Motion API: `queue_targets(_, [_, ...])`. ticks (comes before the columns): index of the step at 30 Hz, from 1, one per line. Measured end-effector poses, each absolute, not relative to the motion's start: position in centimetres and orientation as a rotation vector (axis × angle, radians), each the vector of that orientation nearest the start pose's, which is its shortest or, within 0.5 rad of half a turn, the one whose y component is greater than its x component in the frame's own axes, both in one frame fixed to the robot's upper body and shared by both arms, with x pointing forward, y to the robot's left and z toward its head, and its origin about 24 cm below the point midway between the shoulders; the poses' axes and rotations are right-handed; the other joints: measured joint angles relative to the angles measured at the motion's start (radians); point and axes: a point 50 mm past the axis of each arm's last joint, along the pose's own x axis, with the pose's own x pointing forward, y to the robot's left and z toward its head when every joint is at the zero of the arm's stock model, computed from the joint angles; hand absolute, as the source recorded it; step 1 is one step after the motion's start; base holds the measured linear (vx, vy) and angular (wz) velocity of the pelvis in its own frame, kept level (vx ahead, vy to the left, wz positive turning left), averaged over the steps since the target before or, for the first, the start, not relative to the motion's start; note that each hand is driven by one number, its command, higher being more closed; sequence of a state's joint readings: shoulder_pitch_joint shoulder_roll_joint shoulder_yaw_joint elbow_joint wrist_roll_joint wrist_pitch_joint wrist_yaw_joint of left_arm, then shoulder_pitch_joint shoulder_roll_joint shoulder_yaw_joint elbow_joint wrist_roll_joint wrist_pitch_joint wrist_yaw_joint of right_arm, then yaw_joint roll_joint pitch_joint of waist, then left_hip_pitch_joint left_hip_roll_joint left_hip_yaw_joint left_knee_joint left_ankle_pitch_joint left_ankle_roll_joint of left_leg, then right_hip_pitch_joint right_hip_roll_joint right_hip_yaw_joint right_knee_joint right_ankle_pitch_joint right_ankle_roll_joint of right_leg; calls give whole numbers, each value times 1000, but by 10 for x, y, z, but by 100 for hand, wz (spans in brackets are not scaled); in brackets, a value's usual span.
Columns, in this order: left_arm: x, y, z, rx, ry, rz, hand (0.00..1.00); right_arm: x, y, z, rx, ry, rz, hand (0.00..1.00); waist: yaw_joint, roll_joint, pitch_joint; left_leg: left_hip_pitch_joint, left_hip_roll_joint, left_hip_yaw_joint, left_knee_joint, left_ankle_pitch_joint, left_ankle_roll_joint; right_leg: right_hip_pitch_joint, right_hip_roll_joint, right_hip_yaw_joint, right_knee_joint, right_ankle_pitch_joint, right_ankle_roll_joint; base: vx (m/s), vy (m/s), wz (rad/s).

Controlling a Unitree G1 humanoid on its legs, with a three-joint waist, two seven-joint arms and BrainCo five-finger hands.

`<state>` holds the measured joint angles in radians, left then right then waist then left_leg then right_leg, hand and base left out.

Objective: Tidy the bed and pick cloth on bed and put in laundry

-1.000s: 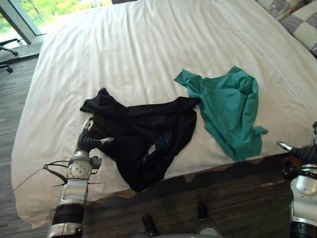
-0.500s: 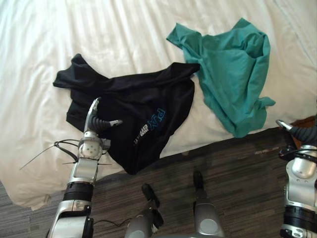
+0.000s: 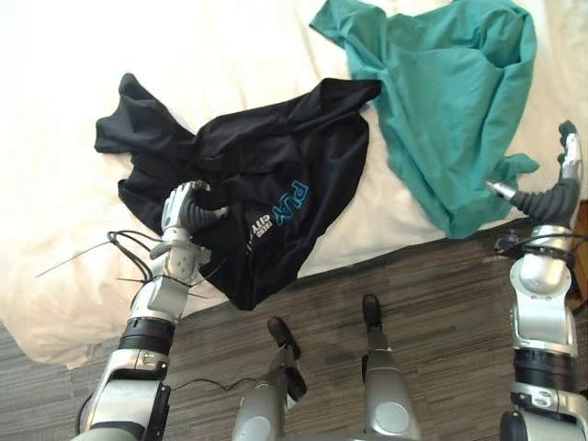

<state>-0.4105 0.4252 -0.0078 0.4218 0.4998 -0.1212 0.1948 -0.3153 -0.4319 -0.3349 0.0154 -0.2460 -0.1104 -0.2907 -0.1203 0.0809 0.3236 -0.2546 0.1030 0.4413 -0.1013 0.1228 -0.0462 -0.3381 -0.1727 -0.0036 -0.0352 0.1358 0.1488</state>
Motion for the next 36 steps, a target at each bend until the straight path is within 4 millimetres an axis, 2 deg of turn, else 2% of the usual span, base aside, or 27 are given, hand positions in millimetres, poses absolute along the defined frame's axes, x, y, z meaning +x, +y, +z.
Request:
queue_targets(4, [315,231,99,794,-220,137,100,283,-293,201,-616,-554,-603,0,1,1,0,-19,0,-40,5,11,-1,3,-2,-35,0,0,0,42,-11,28])
queue_targets(6, [305,236,95,731,-213,131,100,286,-297,207,-660,-551,-592,0,4,10,5,-21,0,-66,5,16,-1,16,-3,-56,-1,0,0,37,-8,28])
queue_targets(7, [293,239,88,680,-197,119,100,288,-302,210,-691,-539,-592,0,3,15,8,-21,1,-85,5,19,-3,25,-2,-75,-2,0,0,25,-2,26])
queue_targets(9, [281,241,81,641,-180,108,100,289,-311,213,-723,-521,-603,0,19,17,9,-24,1,-93,5,20,-4,27,-1,-80,-2,0,0,21,-1,18])
queue_targets(13, [255,257,68,522,-128,164,100,292,-336,222,-818,-445,-608,0,32,46,23,-51,1,-141,-1,36,-3,29,-3,-117,-2,-1,0,-19,8,28])
queue_targets(15, [245,267,60,492,-90,203,100,291,-346,224,-858,-407,-608,0,50,59,30,-57,1,-149,-1,38,-3,28,-3,-123,-2,-3,-2,-38,11,16])
queue_targets(18, [219,288,46,455,-3,290,100,290,-367,222,-905,-312,-622,0,64,85,40,-92,0,-173,-2,46,-11,7,-3,-141,-2,-3,-3,-40,11,19])
queue_targets(21, [209,293,45,409,7,312,100,290,-392,225,-938,-200,-644,0,84,116,51,-141,-1,-196,-2,65,-5,-22,-6,-169,-1,-1,-4,-30,11,26])
queue_targets(22, [208,293,45,398,6,315,100,292,-394,228,-926,-193,-652,0,88,119,52,-150,-2,-196,-1,68,-4,-30,-7,-171,1,0,-6,-18,18,18])
queue_targets(23, [205,293,49,371,-11,320,100,295,-400,240,-903,-202,-678,0,98,126,54,-168,-7,-196,-1,80,3,-48,-8,-171,2,5,-13,-17,26,5])
queue_targets(24, [205,292,54,340,-36,311,100,294,-406,250,-889,-208,-697,100,106,132,58,-181,-13,-196,-1,83,3,-62,-11,-170,2,8,-13,-18,38,0])
queue_targets(26, [203,289,65,289,-102,299,100,291,-412,266,-857,-228,-716,100,122,136,59,-209,-16,-192,-1,86,3,-94,-16,-160,2,16,-9,-23,39,-6])
queue_targets(31, [195,275,84,230,-206,243,100,289,-406,276,-845,-292,-707,100,133,135,59,-238,-14,-164,-2,82,-4,-132,-21,-146,5,24,-5,-19,33,-7])
queue_targets(34, [189,262,90,189,-248,224,100,293,-391,268,-839,-334,-663,100,138,134,58,-229,-5,-142,-2,82,-4,-135,-13,-133,9,26,-5,7,-7,-15])
queue_targets(36, [187,246,91,122,-282,215,100,297,-381,249,-776,-338,-636,100,140,133,54,-202,2,-138,-2,90,-3,-113,-4,-133,17,21,-10,33,-41,-11])
